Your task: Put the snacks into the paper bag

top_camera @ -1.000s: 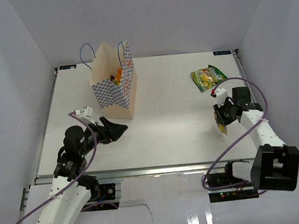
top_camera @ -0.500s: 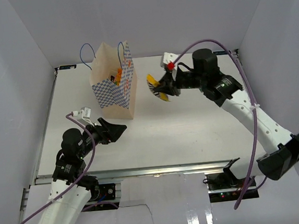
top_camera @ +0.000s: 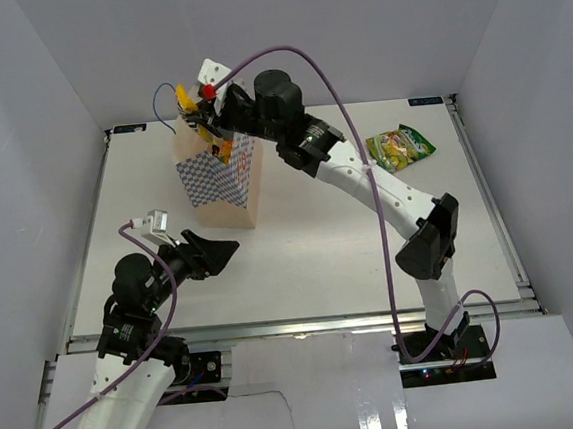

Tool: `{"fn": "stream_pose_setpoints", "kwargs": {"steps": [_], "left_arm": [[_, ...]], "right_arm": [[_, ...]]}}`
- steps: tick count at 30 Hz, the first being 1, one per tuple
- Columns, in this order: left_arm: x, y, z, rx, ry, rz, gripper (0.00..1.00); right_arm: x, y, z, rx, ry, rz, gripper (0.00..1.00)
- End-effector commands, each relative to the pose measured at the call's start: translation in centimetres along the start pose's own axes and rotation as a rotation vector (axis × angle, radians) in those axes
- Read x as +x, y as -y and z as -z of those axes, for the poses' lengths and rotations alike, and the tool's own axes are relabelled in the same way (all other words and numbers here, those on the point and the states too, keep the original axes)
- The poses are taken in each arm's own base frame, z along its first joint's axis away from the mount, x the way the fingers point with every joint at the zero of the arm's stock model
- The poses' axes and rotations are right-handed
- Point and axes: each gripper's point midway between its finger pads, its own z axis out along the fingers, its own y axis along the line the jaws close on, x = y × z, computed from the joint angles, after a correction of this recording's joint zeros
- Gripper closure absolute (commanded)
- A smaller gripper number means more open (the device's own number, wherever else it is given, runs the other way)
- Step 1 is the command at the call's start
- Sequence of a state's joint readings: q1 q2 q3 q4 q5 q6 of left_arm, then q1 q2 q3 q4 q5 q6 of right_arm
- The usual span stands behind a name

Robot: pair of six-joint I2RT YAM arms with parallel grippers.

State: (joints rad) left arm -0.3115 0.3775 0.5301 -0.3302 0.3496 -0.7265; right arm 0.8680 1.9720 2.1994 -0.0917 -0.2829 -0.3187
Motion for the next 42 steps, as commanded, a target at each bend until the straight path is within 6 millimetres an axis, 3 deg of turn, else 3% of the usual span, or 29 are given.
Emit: {"fn": "stream_pose_setpoints", "kwargs": {"steps": [1,4,7,12,16,17,19,20,22,23,24,25,26,27,28,29,30,31,32,34,35,37,39,40,42], "left_arm": [[-0.5,0.3,0.3,-0.010,0.009,0.002,0.10],[-0.4,0.3,0.3,-0.013,0.004,0.001,0.10],[-0.3,0.1,0.3,-0.017,0.003,0.005,0.10],[-0.2,0.0,0.0,-0.021,-0.010,0.005,0.10],[-0.3,-0.1,-0.3,-0.024,-0.018,-0.001,0.10],[-0.3,-0.1,-0.3,-0.024,-0.018,-0.004,0.10],[-0.3,-0.1,-0.3,-0.024,-0.018,-0.006,0.10],[-0.3,-0.1,-0.3,-0.025,-0.017,-0.006,0.10],[-0.2,-0.3,-0.3,-0.028,-0.020,-0.004,0.10],[-0.1,-0.2,-0.3,-0.027,-0.021,-0.004,0.09],[-0.1,-0.3,-0.4,-0.028,-0.020,-0.004,0.09],[-0.1,-0.4,-0.4,-0.029,-0.021,-0.007,0.09],[-0.1,-0.4,-0.5,-0.028,-0.022,-0.008,0.09],[0.0,-0.5,-0.7,-0.031,-0.029,-0.007,0.09],[-0.1,-0.4,-0.8,-0.025,-0.027,-0.009,0.09],[0.0,-0.6,-1.0,-0.028,-0.032,-0.009,0.09],[0.1,-0.6,-1.2,-0.024,-0.039,-0.006,0.09],[0.2,-0.7,-1.4,-0.021,-0.043,-0.004,0.09],[0.3,-0.7,-1.5,-0.020,-0.048,-0.001,0.09],[0.4,-0.7,-1.8,-0.015,-0.059,0.005,0.09],[0.5,-0.8,-1.9,-0.016,-0.063,0.007,0.09],[0.5,-0.7,-2.2,-0.012,-0.070,0.011,0.09],[0.5,-0.8,-2.3,-0.014,-0.072,0.020,0.09],[0.6,-0.8,-2.4,-0.013,-0.077,0.023,0.09],[0.5,-0.8,-2.5,-0.012,-0.078,0.031,0.09]], "right_arm": [[-1.9,3.4,-1.4,0.199,0.081,0.085,0.81],[0.1,4.1,-1.9,0.255,0.051,0.101,0.80],[1.4,4.5,-1.9,0.283,0.026,0.114,0.67],[1.0,5.2,-1.3,0.318,0.024,0.138,0.46],[-0.5,5.1,-0.3,0.314,0.046,0.124,0.39],[-2.2,5.2,0.7,0.316,0.067,0.118,0.39],[-3.5,4.8,1.7,0.278,0.085,0.084,0.39],[-5.1,4.8,3.3,0.267,0.090,0.074,0.38],[-6.1,5.5,6.0,0.257,0.086,0.025,0.37],[-5.8,5.7,7.0,0.253,0.073,0.006,0.33],[-3.9,6.8,8.6,0.270,0.014,-0.035,0.33],[-4.5,7.3,10.7,0.282,0.014,-0.043,0.32],[-0.8,7.3,11.5,0.281,-0.065,-0.081,0.32],[1.7,9.5,13.7,0.335,-0.123,-0.101,0.31],[2.5,10.6,15.7,0.383,-0.143,-0.138,0.28],[6.4,11.0,17.1,0.409,-0.219,-0.196,0.27],[9.2,13.7,20.4,0.495,-0.279,-0.261,0.27],[11.1,14.9,22.3,0.547,-0.318,-0.304,0.27],[14.7,17.1,26.0,0.640,-0.383,-0.368,0.26],[19.1,18.6,29.9,0.758,-0.458,-0.515,0.25],[21.4,20.0,33.4,0.853,-0.499,-0.573,0.25],[25.5,20.7,37.0,0.975,-0.585,-0.669,0.15],[28.1,21.7,40.6,1.110,-0.642,-0.710,0.09],[30.6,21.9,42.4,1.165,-0.707,-0.732,0.05],[32.1,23.0,44.5,1.240,-0.751,-0.735,0.02]]}}
